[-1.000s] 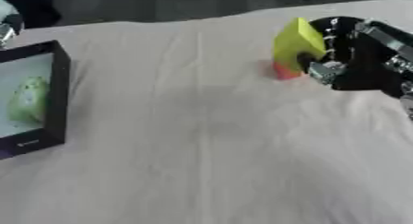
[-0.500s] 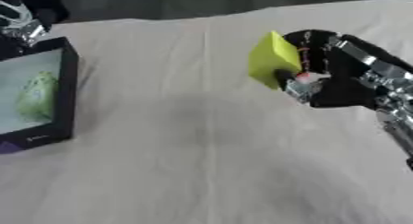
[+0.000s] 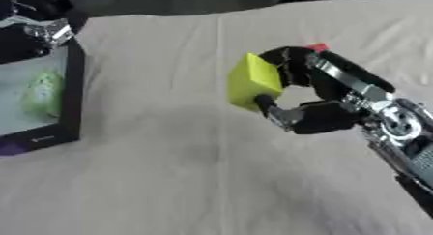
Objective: Pick up the objects with one hand, pass them to the other hand, and then place them into the box on the other side of the table.
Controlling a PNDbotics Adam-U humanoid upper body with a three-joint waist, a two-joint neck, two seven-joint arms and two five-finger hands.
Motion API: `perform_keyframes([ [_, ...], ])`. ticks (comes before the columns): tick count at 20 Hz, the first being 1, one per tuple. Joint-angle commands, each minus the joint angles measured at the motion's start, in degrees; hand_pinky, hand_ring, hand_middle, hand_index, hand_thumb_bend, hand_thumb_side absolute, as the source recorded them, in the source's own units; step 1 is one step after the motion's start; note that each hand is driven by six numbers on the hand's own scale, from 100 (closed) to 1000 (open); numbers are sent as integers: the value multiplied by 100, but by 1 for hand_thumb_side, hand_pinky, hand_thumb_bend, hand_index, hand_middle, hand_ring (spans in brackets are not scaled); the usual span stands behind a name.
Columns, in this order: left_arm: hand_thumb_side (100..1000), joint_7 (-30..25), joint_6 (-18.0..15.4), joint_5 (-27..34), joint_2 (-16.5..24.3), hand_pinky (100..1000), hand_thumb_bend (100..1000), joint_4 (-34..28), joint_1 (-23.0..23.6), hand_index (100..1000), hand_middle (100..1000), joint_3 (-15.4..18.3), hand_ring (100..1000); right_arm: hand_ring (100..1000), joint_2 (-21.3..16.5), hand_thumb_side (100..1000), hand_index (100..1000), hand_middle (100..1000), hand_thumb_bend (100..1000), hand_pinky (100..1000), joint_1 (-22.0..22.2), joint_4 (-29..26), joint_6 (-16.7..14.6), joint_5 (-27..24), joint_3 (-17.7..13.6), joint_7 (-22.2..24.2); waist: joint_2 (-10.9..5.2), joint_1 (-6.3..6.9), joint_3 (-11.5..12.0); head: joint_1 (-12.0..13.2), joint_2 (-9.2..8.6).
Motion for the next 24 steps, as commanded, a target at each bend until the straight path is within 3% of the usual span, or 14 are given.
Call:
perform_keyframes([
  [1, 414, -282, 78, 47, 258, 735, 460, -189, -191, 762, 666, -115, 685, 685, 72, 108, 688, 555, 100, 687, -125, -119, -113, 237, 128, 59, -188, 7, 11, 53, 36],
  [10, 423, -1176, 469, 3, 262, 743, 519, -355, -630, 786, 698, -710, 710, 686, 320, 100, 687, 557, 100, 689, -258, -119, -243, 692, 469, 215, -198, 20, 33, 63, 115],
  [17, 427, -1626, 799, -115, 79, 746, 525, -393, -956, 786, 705, -1032, 719, 686, 460, 100, 688, 559, 100, 688, -342, -119, -122, 904, 628, 249, -202, 22, 73, 58, 138],
  [24, 418, -2111, 929, -365, -65, 763, 550, -267, -1226, 812, 734, -1456, 745, 691, 548, 100, 688, 563, 100, 692, -416, -119, -37, 1086, 826, 446, -213, 17, 87, 25, 210],
])
